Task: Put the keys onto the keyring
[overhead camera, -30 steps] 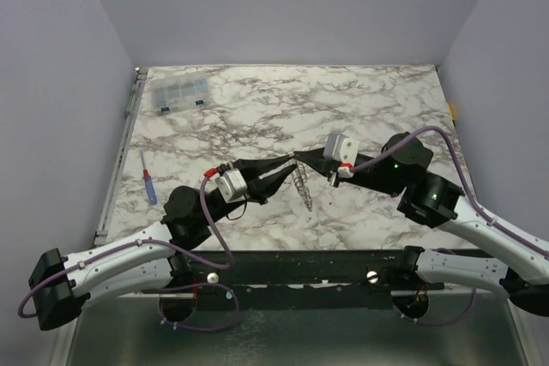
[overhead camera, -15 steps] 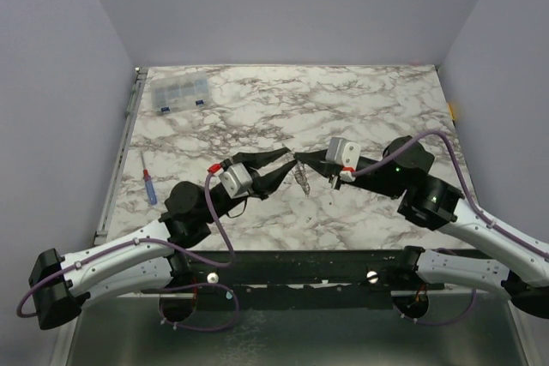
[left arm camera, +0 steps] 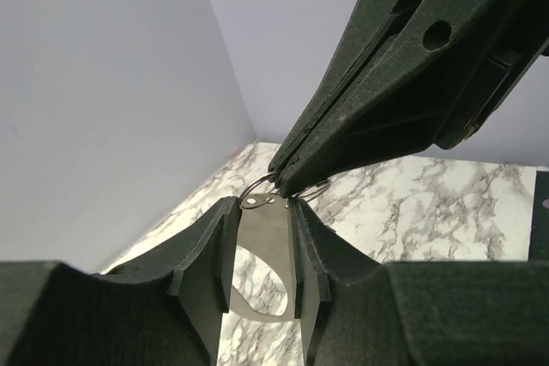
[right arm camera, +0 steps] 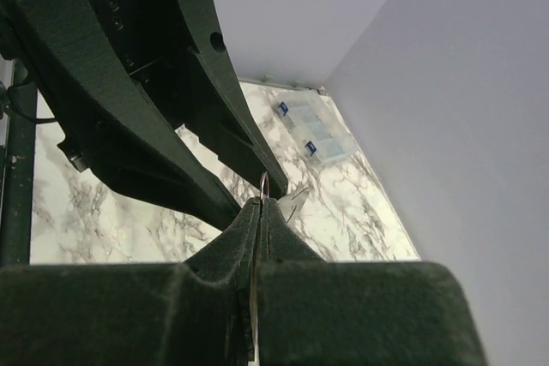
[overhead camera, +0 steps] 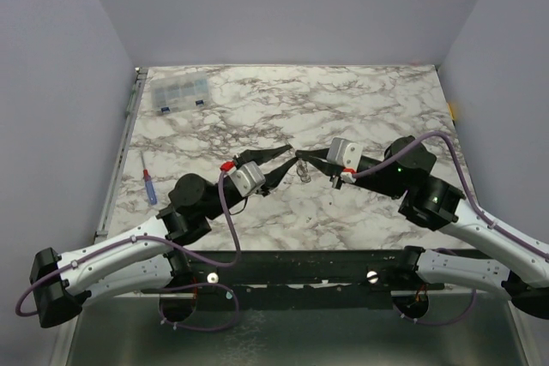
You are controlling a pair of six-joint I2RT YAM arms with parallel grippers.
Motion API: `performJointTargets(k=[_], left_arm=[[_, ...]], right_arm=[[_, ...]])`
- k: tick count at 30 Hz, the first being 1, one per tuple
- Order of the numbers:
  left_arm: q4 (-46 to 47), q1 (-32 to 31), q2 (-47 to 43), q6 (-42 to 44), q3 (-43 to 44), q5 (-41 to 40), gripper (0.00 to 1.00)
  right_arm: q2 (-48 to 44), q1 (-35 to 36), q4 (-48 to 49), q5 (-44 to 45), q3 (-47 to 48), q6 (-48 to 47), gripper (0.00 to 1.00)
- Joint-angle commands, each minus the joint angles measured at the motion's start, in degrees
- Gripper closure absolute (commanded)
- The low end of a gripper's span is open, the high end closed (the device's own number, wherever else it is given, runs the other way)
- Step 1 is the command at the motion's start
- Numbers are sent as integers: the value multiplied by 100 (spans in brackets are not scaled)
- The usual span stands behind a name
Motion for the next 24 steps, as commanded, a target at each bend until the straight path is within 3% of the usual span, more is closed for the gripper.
performJointTargets(k=[1,7,20,24], left_arm=[[-488,22,5,368,253,-187,62],[-1165,22,-108,661,433,-214,52],[-2327,22,-196,966,936,-152,52],[-2760,22,-159,1018,1124,-40,39]], right_arm=[[-4,60,-83,-291,18,-62,99],[21,58,-170,-271,62,-138,99],[95,58,-278,-239,114,-192,99],[95,58,-282,-229,127,-205,99]])
